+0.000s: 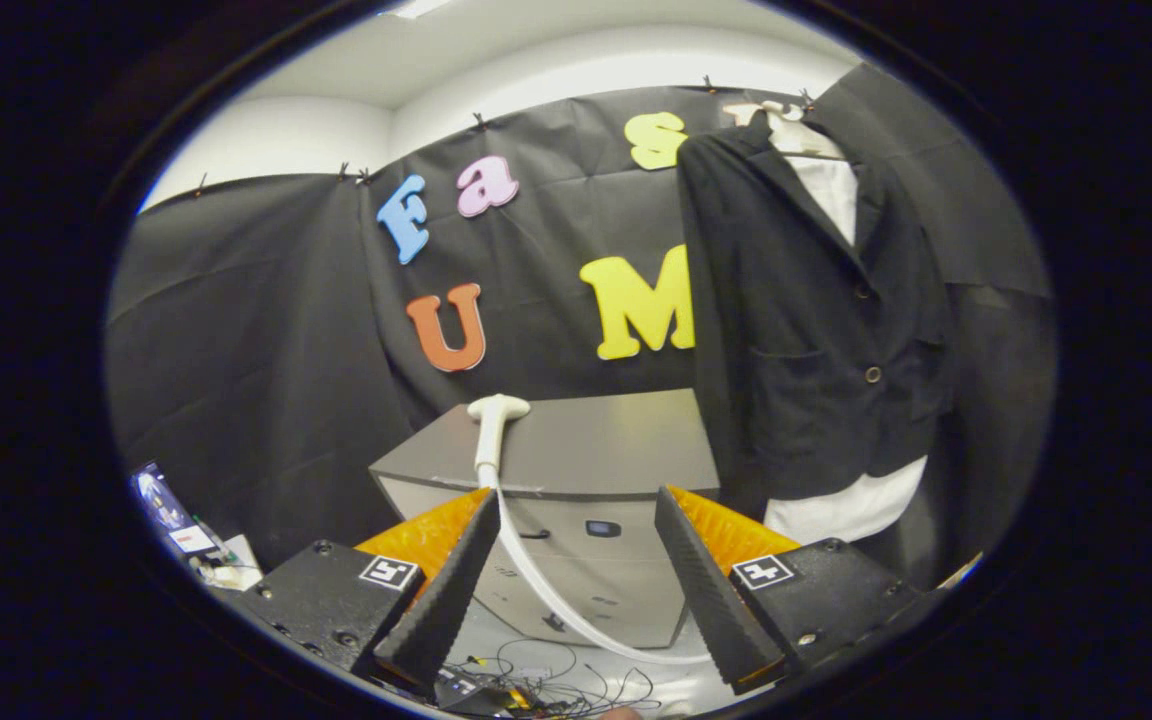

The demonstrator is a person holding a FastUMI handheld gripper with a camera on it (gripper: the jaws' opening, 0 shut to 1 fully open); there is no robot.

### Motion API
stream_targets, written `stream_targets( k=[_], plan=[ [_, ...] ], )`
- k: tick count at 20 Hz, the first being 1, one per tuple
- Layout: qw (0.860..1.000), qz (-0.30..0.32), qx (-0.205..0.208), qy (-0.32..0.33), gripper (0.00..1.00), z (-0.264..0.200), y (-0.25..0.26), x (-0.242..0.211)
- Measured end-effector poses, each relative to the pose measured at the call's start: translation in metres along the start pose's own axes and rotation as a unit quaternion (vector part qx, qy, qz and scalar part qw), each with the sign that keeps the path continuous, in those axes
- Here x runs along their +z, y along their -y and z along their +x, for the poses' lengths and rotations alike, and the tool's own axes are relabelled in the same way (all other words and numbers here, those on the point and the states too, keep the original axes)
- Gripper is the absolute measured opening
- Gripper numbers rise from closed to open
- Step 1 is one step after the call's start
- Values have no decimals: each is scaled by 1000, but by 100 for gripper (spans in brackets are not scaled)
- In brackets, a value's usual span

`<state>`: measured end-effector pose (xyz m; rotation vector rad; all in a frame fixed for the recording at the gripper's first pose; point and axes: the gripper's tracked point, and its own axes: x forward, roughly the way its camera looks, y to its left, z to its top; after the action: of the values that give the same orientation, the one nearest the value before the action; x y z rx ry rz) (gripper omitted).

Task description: Iron the clothes twice with a garment steamer, once on the left side and once on the right side.

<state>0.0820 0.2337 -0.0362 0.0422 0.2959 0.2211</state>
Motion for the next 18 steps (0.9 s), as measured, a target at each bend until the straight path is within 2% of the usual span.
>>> stream_targets(
  k=[6, 11, 18],
  plan=[
    [995, -23, 75, -56, 99, 95, -48, 11],
    [985, -37, 131, -105, 99, 169, -89, 22],
    [972, -62, 139, -180, 99, 259, -114, 20]
  ],
)
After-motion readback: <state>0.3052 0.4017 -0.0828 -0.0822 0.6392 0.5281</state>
